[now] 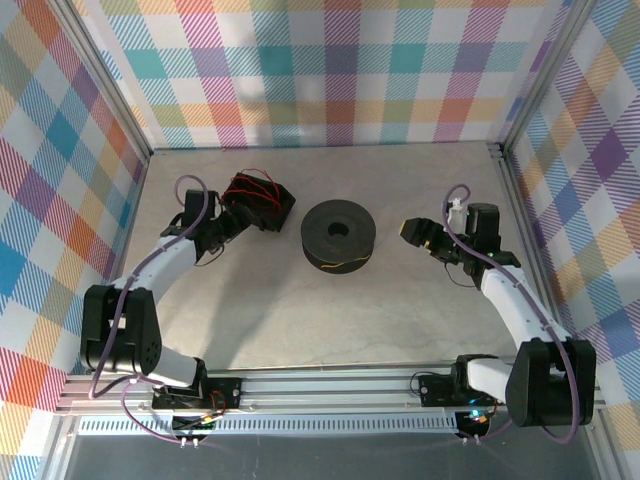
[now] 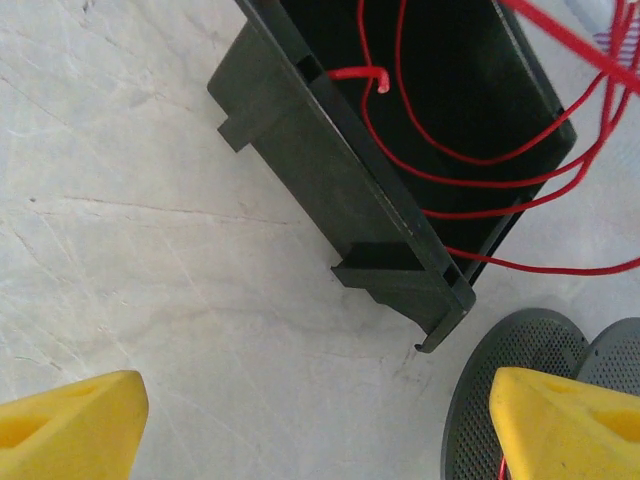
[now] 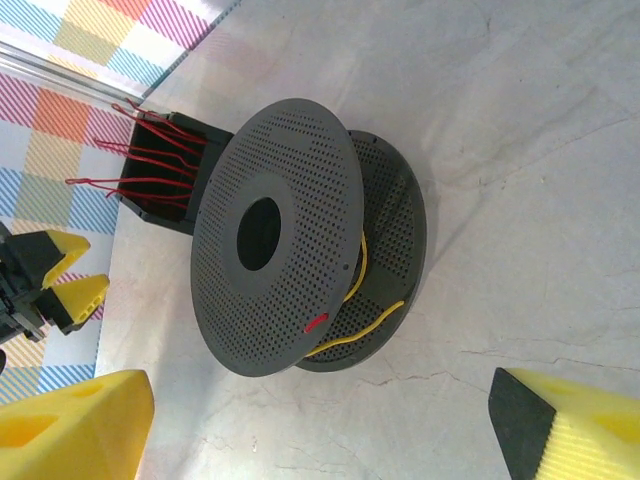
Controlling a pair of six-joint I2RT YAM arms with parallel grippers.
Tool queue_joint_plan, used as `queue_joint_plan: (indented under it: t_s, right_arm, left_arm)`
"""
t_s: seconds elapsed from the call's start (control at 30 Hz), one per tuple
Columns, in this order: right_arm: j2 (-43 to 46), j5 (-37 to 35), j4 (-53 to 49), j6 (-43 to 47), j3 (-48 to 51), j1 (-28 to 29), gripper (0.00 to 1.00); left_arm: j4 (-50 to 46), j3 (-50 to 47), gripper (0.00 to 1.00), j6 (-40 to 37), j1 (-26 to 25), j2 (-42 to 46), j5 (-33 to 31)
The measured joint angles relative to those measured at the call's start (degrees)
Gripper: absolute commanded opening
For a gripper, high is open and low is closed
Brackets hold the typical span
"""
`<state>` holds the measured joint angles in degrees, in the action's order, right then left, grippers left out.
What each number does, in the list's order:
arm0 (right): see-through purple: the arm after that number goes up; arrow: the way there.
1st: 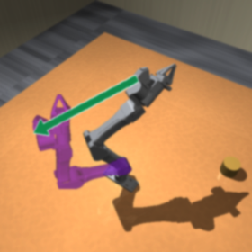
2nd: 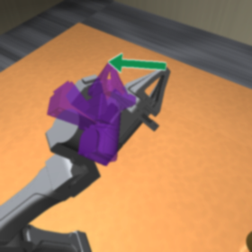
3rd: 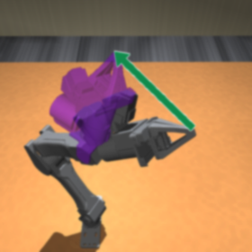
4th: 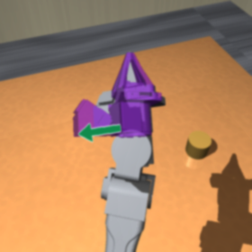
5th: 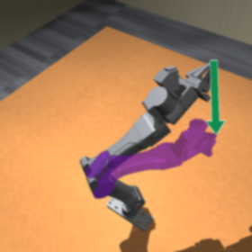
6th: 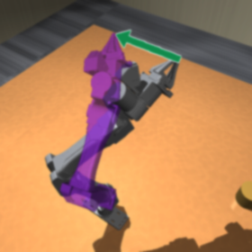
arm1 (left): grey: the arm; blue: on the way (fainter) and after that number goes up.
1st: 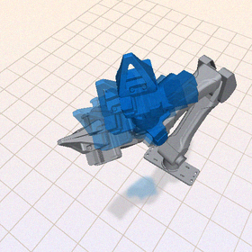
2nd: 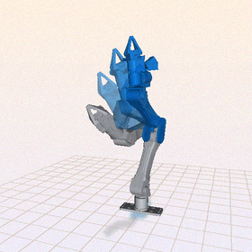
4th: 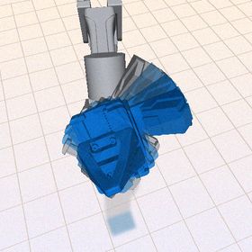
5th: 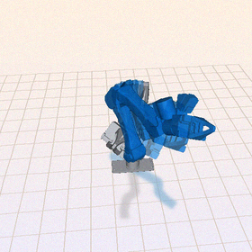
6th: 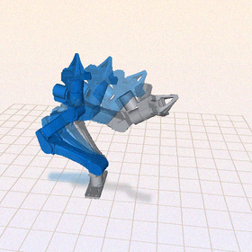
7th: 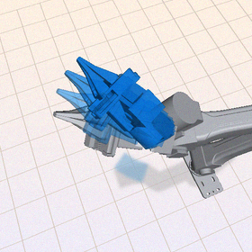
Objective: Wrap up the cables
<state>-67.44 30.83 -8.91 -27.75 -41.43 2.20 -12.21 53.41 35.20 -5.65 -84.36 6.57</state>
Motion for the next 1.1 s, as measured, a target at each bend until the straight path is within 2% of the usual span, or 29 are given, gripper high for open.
queue_joint_plan:
  t_s: [0.17,0.37,0.63,0.87,1.1]
  right_arm:
    - [-4.07,0.33,-0.61,0.61,-1.97,1.77,0.87]
    - [-5.51,0.09,-2.45,1.88,-3.76,3.63,0.87]
    - [-6.01,-0.28,-3.72,2.97,-4.15,4.28,0.87]
    - [-6.29,-0.37,-4.31,3.17,-4.74,4.59,0.87]
    - [-6.78,-0.66,-4.90,3.17,-4.96,4.59,0.87]
  left_arm:
    - [-2.19,5.33,0.79,2.12,0.17,-6.69,2.71]
    - [-2.95,7.50,0.77,4.81,0.17,-12.33,5.79]
    - [-2.58,8.68,0.76,7.13,0.17,-14.34,7.56]
    - [-2.60,8.55,0.83,9.20,0.15,-10.12,5.97]
    - [-4.33,13.90,0.79,10.67,0.15,-14.78,4.90]
